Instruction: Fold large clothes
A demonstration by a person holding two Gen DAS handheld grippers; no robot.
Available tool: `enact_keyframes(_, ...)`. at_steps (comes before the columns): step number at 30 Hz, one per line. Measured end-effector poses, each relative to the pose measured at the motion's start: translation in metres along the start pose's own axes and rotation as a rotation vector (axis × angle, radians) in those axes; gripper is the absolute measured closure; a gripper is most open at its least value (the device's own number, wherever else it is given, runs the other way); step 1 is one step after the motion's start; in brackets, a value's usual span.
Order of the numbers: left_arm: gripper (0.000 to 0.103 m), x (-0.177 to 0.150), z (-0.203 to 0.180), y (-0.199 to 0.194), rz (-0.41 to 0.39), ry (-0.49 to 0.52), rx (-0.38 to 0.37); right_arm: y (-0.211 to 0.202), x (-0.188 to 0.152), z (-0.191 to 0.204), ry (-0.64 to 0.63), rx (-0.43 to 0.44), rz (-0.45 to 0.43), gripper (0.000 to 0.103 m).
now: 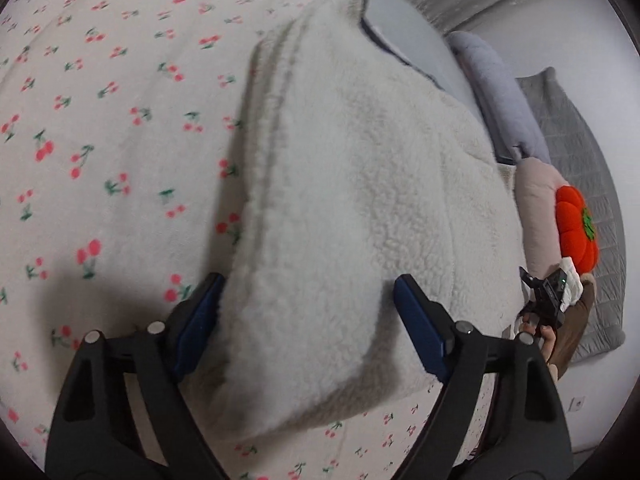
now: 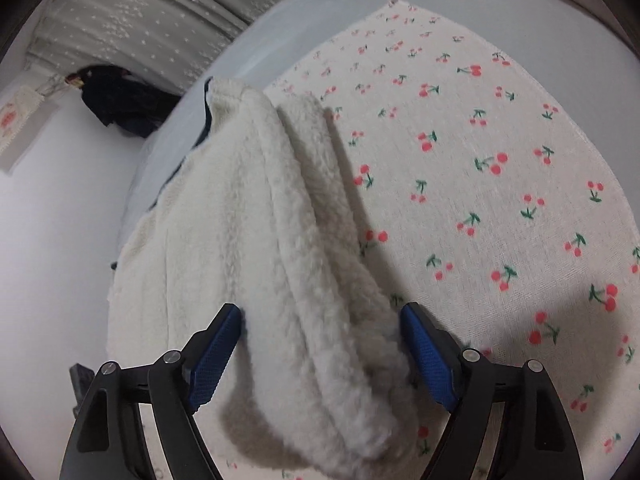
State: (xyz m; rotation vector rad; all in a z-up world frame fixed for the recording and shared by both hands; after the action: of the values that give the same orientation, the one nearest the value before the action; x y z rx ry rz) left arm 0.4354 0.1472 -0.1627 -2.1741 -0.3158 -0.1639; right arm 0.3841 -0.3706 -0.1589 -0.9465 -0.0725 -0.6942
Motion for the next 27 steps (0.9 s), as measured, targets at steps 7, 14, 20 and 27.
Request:
enact_keyframes(7,0.056,0.010,-0.002,0.007,-0.101,-0.097,-0.084,0.009,0.001,0.013,0.029,0.076,-0.001,0.062)
enact_keyframes(14,0.071,0.009,-0.038,-0.046,-0.170,-0.078,-0.106,-0.045,-0.006,0.060,-0.015,0.118,-0.083,0.075)
enact_keyframes(20,0.071,-0.035,-0.060,-0.111,-0.122,-0.003,-0.063,-0.112,-0.056,0.089,-0.065,0.090,-0.048,0.075)
enact_keyframes(27,0.070,-0.139,-0.027,-0.156,-0.058,0.058,-0.070,-0.176,-0.168,0.063,-0.079,0.087,-0.006,0.075)
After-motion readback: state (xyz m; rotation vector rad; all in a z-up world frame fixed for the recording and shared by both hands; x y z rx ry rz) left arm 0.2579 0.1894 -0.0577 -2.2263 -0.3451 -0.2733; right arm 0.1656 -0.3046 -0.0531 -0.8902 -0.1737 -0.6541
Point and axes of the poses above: each gripper's, at about its wrist camera, not at the fingertips, and y roughly the way its jaws point, z to its left, x to its top, the point moved 7 cm from there along y, roughly the way its jaws point, and after that the axes turned 3 degrees about -y, right-handed, at the moved point
